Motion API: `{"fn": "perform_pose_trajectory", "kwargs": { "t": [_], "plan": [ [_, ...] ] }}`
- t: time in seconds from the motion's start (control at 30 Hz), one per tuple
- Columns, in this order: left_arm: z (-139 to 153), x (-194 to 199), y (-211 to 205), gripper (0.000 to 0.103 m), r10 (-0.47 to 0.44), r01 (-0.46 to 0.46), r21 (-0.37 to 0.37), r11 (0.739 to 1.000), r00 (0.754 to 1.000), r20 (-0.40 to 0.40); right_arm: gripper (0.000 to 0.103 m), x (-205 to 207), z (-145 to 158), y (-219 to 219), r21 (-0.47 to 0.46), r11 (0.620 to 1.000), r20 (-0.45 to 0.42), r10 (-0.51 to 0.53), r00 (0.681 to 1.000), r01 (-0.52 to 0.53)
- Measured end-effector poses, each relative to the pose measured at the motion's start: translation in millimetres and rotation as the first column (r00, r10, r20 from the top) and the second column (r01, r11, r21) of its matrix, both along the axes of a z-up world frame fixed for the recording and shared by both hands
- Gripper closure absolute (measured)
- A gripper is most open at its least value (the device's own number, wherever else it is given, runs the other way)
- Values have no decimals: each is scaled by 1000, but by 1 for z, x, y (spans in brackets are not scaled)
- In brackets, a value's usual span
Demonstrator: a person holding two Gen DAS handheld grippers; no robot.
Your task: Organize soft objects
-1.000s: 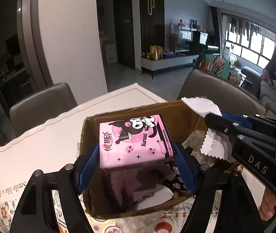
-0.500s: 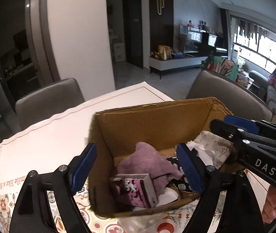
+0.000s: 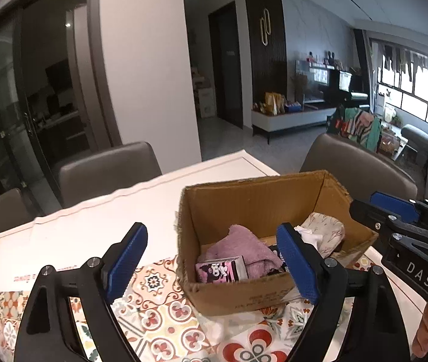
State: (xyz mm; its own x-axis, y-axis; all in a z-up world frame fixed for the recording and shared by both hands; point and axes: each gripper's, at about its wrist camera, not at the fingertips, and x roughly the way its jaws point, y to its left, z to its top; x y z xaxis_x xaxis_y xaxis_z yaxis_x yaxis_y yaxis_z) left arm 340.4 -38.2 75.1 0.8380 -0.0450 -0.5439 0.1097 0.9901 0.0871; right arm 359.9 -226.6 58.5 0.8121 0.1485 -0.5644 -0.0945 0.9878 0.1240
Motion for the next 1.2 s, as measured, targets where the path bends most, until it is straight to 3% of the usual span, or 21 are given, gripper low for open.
{"fn": "perform_pose_trajectory", "kwargs": {
  "t": [0.43,0.5,0.57,0.93,1.2],
  "plan": [
    [37,-93,8,5,46,-50,28,998,990,130,68,-86,27,-1,1,1000,74,-25,997,25],
    [41,-107,8,4,45,-49,27,998,989,139,65,-103,30,-3,3,999,83,-34,996,34],
    [44,-120,9,2,49,-54,29,998,987,153,55,-118,31,-5,8,999,94,-43,995,42],
    [40,-184,12,0,62,-63,1,998,984,168,45,-194,31,-6,-3,995,147,-100,984,102],
    [26,-229,18,0,62,-61,-14,998,986,156,41,-232,18,-7,7,993,126,-114,985,114]
  ]
}}
